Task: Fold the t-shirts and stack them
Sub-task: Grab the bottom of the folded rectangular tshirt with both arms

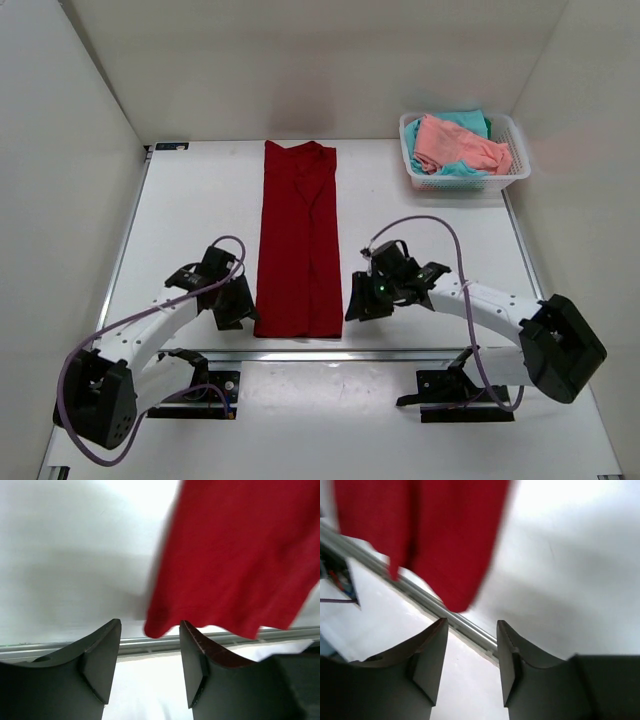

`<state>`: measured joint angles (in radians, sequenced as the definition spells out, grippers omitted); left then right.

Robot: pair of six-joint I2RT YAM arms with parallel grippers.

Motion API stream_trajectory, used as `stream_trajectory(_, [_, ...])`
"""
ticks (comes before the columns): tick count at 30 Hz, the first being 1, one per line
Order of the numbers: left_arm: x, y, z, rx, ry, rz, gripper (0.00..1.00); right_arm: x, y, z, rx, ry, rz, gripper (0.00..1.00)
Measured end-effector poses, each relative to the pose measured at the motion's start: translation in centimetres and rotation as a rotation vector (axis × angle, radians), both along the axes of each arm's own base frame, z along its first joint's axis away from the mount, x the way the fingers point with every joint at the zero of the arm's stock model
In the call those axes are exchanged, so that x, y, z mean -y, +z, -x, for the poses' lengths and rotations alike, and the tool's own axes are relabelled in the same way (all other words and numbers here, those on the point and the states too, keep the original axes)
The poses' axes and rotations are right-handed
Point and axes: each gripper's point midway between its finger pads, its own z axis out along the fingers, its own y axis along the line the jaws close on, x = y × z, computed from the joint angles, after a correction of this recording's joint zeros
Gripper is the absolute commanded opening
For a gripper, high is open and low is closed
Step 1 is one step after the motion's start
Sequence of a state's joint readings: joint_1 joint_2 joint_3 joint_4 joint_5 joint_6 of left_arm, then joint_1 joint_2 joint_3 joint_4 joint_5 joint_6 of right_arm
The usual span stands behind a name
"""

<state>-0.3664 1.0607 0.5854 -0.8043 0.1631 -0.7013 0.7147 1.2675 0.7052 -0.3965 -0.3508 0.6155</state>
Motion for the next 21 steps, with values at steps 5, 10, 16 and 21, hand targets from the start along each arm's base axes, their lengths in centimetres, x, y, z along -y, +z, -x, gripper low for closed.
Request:
stream_trajectory(5, [-0.2, -2.1, 1.7, -0.034, 0.02, -0.001, 0.62, 0.8, -4.4, 3.3, -0.173, -0.077, 0.05, 0.47])
stream_trajectory(10, [0.1, -2.6, 1.6, -0.015, 0.051, 0.022, 0.61, -0.1, -4.6, 3.0, -0.195, -0.132, -0.011, 0.47])
stream_trajectory(16, [1.0, -2.8, 0.9, 0.014, 0.076, 0.058, 0.51, -1.7, -4.6, 2.5, -0.221, -0.149, -0.069, 0.47])
stream_trajectory(21, [1.5, -3.2, 0.7, 0.011, 0.08, 0.066, 0.14, -3.2, -4.8, 3.2, -0.258, -0.109, -0.092, 0.14])
